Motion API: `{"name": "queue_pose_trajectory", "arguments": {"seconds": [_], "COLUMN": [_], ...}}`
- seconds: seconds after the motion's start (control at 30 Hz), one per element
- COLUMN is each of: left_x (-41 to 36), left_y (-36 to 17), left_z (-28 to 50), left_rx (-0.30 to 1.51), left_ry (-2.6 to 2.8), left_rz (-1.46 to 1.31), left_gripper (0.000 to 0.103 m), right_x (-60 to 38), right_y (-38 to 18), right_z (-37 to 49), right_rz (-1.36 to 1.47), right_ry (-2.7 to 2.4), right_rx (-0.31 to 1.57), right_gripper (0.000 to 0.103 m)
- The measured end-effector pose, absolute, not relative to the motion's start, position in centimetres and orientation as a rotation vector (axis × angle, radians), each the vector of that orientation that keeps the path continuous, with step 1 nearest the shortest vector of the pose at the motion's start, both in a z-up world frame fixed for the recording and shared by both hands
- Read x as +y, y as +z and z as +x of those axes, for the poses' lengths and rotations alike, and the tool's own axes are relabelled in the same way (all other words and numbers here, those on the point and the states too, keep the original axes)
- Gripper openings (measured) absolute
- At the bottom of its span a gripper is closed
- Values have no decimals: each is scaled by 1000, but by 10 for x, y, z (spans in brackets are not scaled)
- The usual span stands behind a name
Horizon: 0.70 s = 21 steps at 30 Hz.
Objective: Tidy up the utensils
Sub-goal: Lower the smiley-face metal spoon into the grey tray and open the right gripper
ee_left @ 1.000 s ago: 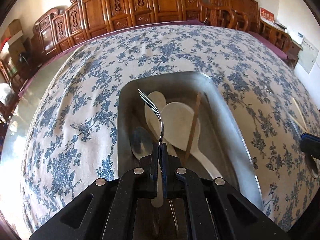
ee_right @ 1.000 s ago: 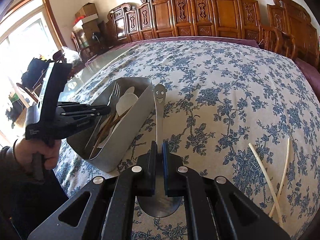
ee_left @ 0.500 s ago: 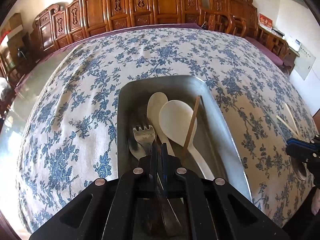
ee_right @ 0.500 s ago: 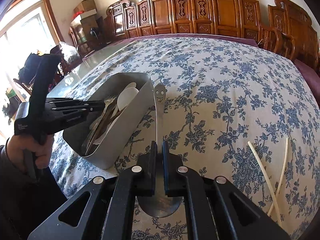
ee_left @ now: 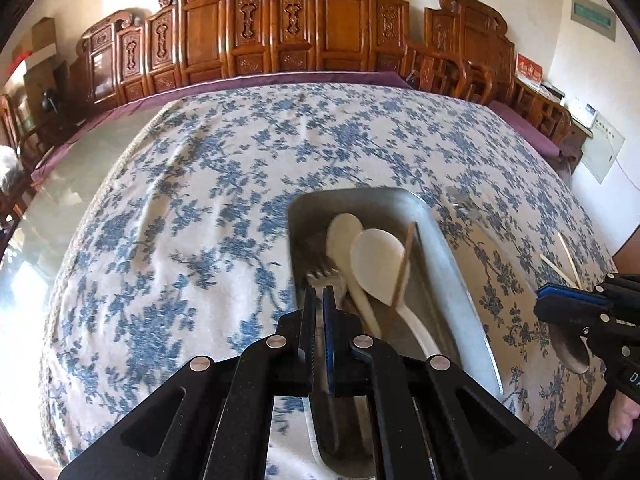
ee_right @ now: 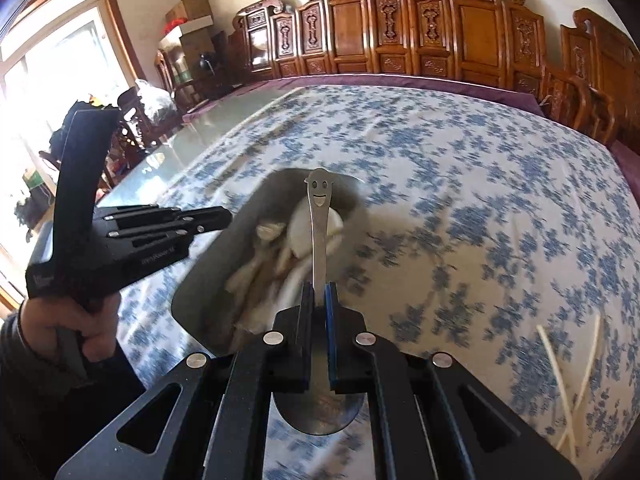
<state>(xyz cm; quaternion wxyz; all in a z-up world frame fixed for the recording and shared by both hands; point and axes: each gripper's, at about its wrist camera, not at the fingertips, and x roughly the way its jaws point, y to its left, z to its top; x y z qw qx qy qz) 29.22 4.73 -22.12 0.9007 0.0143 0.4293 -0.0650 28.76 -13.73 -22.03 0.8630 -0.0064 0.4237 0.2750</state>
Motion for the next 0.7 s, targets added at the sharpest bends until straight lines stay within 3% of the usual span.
{"name": "queue_pose_trajectory", "arguments": {"seconds": [0.7], "left_x": [96], "left_y": [-213], "left_z": [294], "left_rx": [862], "left_ry": [-28], "left_rz": [-9], "left_gripper": [3], "right_x": [-55], "right_y": [-259], "right_z": [322], "right_rz": [-39], "right_ry": [557], "right_rx": [1000], "right_gripper": [7]}}
